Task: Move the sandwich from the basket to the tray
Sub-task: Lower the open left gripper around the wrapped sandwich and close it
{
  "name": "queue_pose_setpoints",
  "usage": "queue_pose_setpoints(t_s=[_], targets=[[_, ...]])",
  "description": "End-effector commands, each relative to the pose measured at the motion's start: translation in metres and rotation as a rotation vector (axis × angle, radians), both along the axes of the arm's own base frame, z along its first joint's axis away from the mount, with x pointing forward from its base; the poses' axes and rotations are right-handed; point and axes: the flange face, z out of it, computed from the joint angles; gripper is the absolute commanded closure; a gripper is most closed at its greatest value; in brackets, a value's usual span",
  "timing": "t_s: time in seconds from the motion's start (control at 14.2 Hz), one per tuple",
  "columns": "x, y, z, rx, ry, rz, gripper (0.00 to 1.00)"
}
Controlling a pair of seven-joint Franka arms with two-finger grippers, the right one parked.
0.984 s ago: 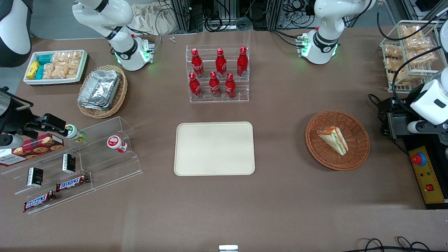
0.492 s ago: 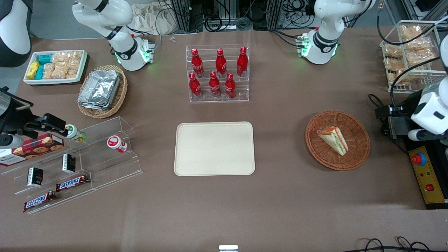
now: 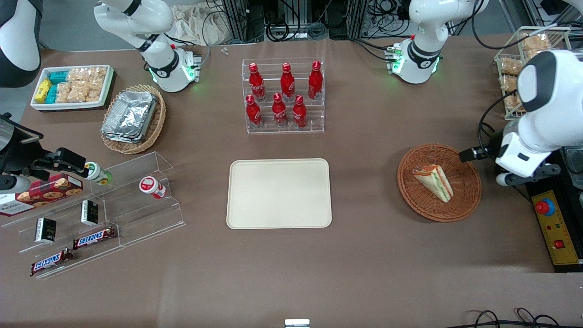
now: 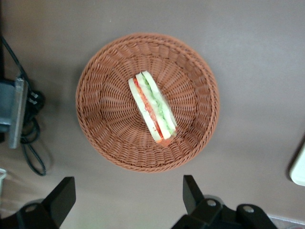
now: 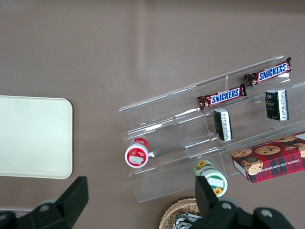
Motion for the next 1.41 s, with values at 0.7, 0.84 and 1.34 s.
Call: queue_pose_setpoints(t_s=[0.7,0.84,1.34], targets=[[-0.011,-0.007,-0.139,0.011,-0.047,0.468,0.02],[-0.010,-0.007,-0.151,0.009,-0.048,0.504,0.02],[-0.018,-0.009,-0.191,0.003,-0.043,0.546,0.05]])
